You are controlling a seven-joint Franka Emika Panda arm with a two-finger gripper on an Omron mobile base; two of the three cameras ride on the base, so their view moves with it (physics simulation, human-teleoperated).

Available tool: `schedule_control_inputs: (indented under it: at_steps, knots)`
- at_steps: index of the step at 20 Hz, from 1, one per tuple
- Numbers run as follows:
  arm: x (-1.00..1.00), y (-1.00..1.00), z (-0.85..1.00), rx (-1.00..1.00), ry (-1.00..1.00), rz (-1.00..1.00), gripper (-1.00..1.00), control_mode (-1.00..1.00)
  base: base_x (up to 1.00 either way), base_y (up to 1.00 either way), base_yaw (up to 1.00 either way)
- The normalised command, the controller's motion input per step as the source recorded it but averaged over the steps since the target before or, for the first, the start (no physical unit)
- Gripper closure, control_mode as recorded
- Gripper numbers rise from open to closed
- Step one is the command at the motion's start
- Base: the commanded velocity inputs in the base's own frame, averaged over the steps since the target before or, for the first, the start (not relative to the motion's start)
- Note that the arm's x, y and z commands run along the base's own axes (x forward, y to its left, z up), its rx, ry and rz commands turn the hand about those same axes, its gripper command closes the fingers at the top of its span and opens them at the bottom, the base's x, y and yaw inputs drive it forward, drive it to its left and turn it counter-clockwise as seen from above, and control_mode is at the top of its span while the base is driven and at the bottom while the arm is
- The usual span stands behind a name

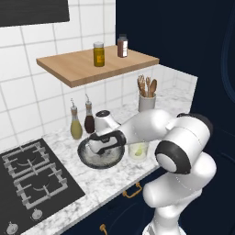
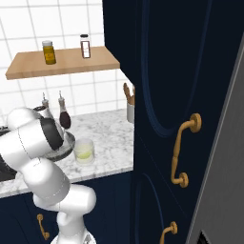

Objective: Grab a lemon wedge from the fridge and one ice cube from the ice bowl, and put them in the glass of lemonade.

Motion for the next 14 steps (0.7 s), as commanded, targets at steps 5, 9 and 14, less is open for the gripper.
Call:
schedule_control_inputs:
  at_steps: [5, 9, 14]
  knots:
    - [0.0, 0.0, 1.0, -0.13, -0.04, 0.02, 1.0, -1.0, 0.0, 0.0, 0.0]
    - [0.0, 0.09, 0.74, -0.07, -0.05, 0.0, 1.0, -1.0, 0.0, 0.0, 0.0]
    - [-0.08, 0.0, 0.23, 0.05, -0.08, 0.0, 1.0, -1.0, 0.0, 0.0, 0.0]
